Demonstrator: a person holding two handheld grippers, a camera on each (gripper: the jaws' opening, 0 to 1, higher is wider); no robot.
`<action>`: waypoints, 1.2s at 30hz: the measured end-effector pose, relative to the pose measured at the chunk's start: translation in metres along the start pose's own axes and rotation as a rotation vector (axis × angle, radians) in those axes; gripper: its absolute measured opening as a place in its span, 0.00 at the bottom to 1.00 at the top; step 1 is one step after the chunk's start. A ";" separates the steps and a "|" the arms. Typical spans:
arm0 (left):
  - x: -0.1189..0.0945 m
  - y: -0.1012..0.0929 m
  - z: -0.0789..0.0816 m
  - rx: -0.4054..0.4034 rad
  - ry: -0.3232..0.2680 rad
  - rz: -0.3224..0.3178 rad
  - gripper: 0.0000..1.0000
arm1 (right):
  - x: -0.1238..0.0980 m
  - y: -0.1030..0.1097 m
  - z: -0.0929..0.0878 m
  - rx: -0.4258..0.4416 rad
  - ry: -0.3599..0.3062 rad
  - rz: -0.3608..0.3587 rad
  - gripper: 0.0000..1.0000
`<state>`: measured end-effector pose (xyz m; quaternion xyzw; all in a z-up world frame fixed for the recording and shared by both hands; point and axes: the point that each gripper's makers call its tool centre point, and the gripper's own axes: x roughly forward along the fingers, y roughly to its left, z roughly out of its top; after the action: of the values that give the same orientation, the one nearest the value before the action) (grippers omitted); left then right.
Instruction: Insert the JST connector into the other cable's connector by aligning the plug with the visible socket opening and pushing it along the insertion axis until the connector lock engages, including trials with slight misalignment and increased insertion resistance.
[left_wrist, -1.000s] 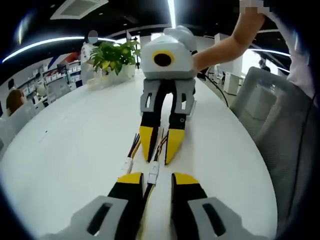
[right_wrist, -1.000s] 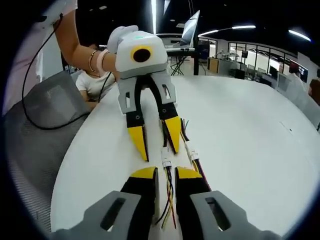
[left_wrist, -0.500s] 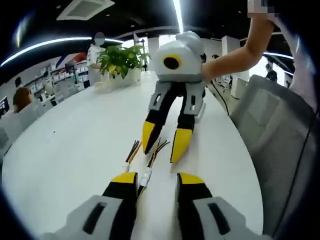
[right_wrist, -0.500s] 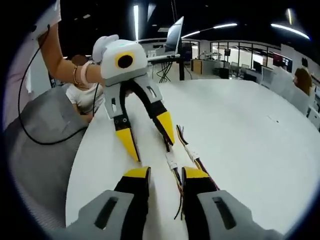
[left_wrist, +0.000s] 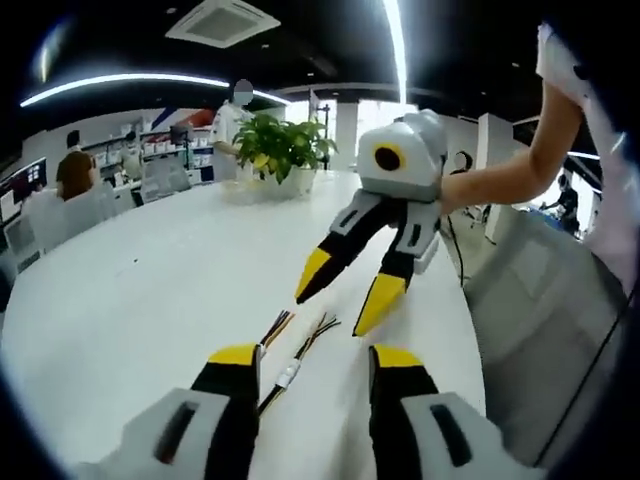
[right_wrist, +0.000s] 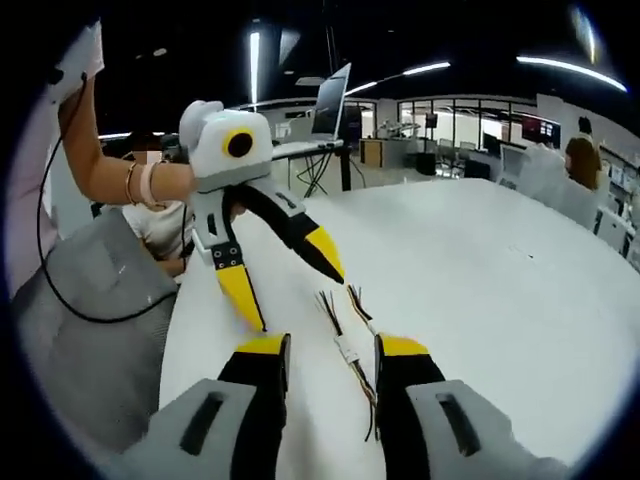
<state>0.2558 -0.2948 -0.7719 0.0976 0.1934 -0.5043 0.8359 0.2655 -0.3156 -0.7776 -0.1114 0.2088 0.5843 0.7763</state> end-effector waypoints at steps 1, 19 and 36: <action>-0.002 0.000 0.002 -0.007 -0.010 0.004 0.40 | -0.002 -0.001 0.002 -0.004 -0.008 -0.011 0.36; -0.026 0.005 0.014 -0.047 -0.070 0.102 0.69 | -0.020 0.017 0.006 0.043 -0.005 -0.066 0.60; -0.053 0.005 0.014 -0.065 -0.055 0.222 0.94 | -0.041 0.024 0.022 0.100 -0.056 -0.166 1.00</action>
<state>0.2410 -0.2549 -0.7373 0.0775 0.1745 -0.4048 0.8942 0.2379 -0.3348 -0.7372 -0.0731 0.2059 0.5095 0.8323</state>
